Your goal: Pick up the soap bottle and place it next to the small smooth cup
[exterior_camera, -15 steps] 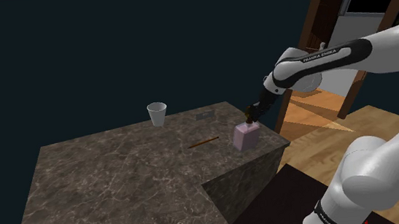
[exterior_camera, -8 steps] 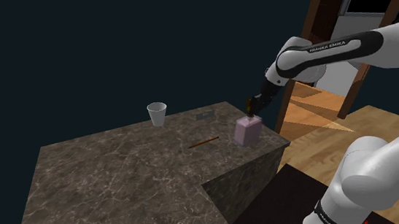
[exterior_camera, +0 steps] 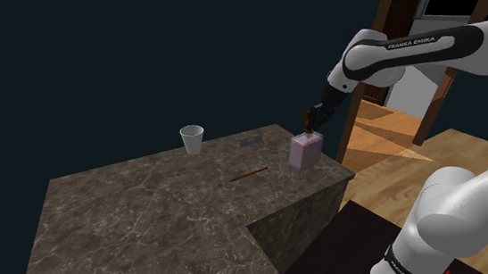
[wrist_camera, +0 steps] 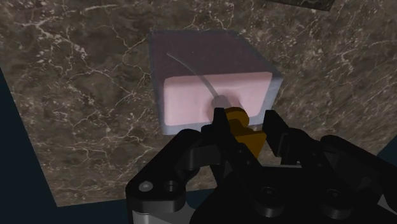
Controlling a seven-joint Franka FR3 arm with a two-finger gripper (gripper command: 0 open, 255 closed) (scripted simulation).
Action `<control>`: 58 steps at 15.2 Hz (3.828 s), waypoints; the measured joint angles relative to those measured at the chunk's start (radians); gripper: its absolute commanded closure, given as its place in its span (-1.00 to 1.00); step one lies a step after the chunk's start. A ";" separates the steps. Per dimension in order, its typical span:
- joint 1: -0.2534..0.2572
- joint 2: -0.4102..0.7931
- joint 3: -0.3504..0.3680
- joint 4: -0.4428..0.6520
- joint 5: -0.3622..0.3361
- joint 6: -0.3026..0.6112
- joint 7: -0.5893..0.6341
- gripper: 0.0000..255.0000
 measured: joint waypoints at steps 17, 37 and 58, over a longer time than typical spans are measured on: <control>0.004 -0.020 0.034 0.210 -0.003 -0.225 0.054 1.00; 0.037 0.071 0.055 0.507 0.022 -0.427 0.106 1.00; 0.146 0.746 0.105 0.974 0.205 -0.223 0.186 1.00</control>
